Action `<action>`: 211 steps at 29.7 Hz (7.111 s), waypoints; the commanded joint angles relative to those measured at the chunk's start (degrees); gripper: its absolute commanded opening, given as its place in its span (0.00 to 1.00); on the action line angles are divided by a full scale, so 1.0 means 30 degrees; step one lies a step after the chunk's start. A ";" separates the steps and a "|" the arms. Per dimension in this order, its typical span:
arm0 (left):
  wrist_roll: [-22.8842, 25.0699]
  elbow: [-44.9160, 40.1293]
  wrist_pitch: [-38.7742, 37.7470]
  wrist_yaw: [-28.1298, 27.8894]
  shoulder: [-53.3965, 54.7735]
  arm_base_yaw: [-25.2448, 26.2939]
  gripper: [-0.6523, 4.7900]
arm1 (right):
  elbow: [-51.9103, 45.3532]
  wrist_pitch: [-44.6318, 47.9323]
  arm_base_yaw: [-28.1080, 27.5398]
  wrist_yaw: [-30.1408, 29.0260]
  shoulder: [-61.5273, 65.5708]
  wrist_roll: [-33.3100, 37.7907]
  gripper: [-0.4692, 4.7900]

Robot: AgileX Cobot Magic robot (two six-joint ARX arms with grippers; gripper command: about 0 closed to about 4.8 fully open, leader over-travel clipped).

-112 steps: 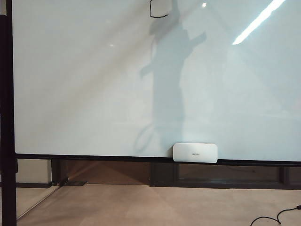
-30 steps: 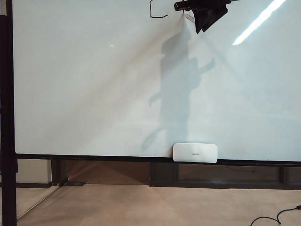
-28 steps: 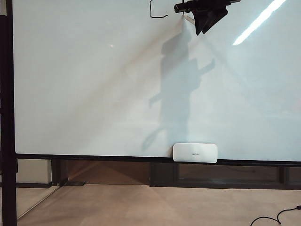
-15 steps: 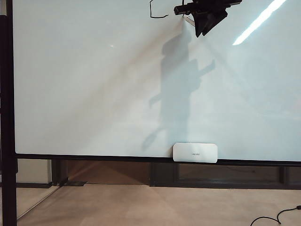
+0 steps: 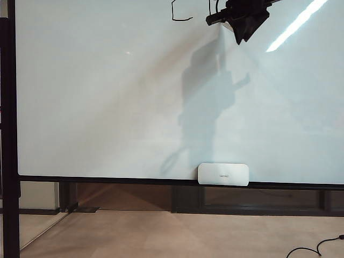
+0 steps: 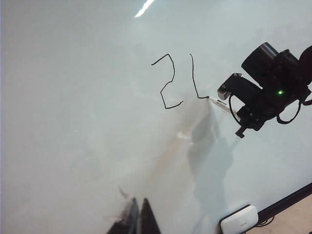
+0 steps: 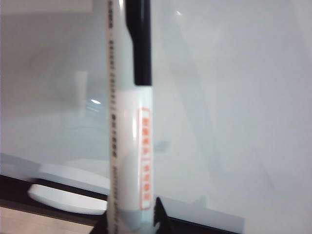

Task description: Reach to the right to find the marker pen, pick it up, and write the number 20 on the whiteboard.

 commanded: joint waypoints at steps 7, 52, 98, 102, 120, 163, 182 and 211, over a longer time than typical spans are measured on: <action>0.0066 0.0073 0.0175 0.0051 -0.0015 -0.0022 0.14 | 0.0044 -0.0044 -0.0466 -0.0036 -0.0481 0.0750 0.09; 0.0007 0.0073 -0.0313 -0.0058 -0.0015 -0.0022 0.14 | 0.3985 0.2178 -0.0663 -0.7475 -0.0838 0.2317 0.09; 0.0153 0.0073 -0.0291 -0.0095 -0.0007 -0.0022 0.14 | 0.4014 0.2215 -0.1056 -0.3424 -0.0408 0.2594 0.09; 0.0342 0.0073 -0.0299 -0.0087 -0.0015 -0.0022 0.14 | 0.4014 0.1923 -0.1056 -0.3592 -0.0408 0.2594 0.09; 0.0495 0.0073 -0.0306 -0.0087 -0.0015 -0.0022 0.14 | 0.4000 -0.0707 -0.1362 -0.4044 0.0248 0.2747 0.09; 0.2397 0.0539 -0.3082 -0.8247 -0.0685 -0.0022 0.14 | 0.4000 -0.7395 -0.0889 -0.2820 -0.8502 0.1559 0.09; -0.0393 0.8429 -1.5715 -0.4692 -0.3876 -0.0015 0.11 | 0.2594 -1.3114 -0.0874 -0.2441 -1.8229 0.1749 0.09; -0.5632 0.9799 -2.2323 0.6149 -0.6856 0.3971 0.11 | -1.4936 -1.2874 -0.4889 -1.0346 -3.6246 0.3395 0.09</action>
